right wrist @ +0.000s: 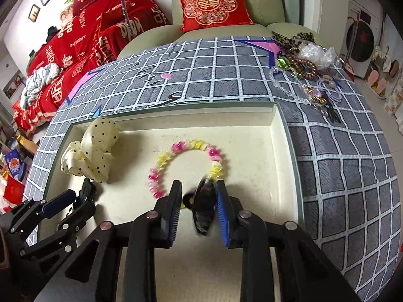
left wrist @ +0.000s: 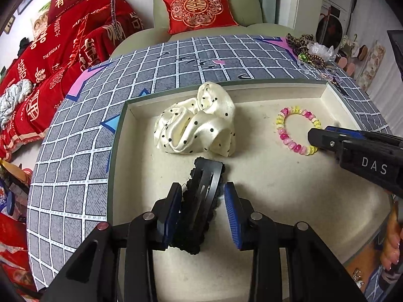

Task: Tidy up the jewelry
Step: 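Place the hair clip and claw clip in the tray and open both grippers, then move both tools back toward the remaining jewelry beside the star mat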

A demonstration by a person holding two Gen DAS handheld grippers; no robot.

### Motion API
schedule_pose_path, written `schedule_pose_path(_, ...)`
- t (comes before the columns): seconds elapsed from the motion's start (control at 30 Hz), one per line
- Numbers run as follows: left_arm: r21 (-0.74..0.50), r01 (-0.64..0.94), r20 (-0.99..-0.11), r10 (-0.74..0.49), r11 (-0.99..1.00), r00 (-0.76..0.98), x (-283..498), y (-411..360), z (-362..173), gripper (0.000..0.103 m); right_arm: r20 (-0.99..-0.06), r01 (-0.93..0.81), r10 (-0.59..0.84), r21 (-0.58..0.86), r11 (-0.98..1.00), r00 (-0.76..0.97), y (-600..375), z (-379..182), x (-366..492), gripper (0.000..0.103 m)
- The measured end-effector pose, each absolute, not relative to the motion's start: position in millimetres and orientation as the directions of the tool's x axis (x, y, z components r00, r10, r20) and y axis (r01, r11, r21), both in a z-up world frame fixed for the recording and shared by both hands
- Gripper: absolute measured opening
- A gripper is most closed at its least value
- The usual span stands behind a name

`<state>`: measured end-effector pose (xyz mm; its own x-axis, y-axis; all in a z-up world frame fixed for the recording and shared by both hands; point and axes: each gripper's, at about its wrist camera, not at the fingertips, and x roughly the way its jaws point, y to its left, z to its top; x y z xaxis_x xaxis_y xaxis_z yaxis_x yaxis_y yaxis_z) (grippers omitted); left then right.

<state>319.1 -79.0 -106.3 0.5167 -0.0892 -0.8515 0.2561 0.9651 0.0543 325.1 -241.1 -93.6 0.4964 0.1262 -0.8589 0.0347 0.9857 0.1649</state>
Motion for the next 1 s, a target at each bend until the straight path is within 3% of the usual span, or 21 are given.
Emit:
schedule_pose_path(0.23,0.066,0.258,-0.835,-0.089,0.964,0.543,313,-80,-95,0.044,-0.839,0.049,0.184,0.242,0.969,0.512,-253,-84,319,0.061)
schedule_pose_path(0.27,0.064,0.256,-0.832,-0.09,0.964,0.547,312,-80,-92,0.054,-0.834,0.05,0.192,0.253,0.966,0.517,-255,-82,317,0.066)
schedule_pose_path(0.3,0.061,0.253,-0.828,-0.093,0.965,0.553,310,-79,-89,0.082,-0.826,0.054,0.205,0.272,0.961,0.526,-257,-78,315,0.068)
schedule_pose_path(0.37,0.059,0.237,-0.803,-0.095,0.97,0.588,304,-76,-80,0.1,-0.812,0.057,0.226,0.302,0.952,0.538,-258,-72,310,0.073)
schedule_pose_path(0.73,0.03,0.227,-0.783,-0.118,0.973,0.611,270,-61,-51,0.103,-0.763,0.061,0.256,0.359,0.931,0.594,-266,-33,264,0.081)
schedule_pose_path(0.87,0.028,0.235,-0.774,-0.127,0.972,0.62,246,-53,-41,0.103,-0.747,0.044,0.269,0.37,0.928,0.608,-267,-26,242,0.103)
schedule_pose_path(1.0,-0.002,0.231,-0.779,-0.146,0.973,0.61,224,-42,-37,0.103,-0.73,0.025,0.267,0.362,0.932,0.63,-266,-18,217,0.103)
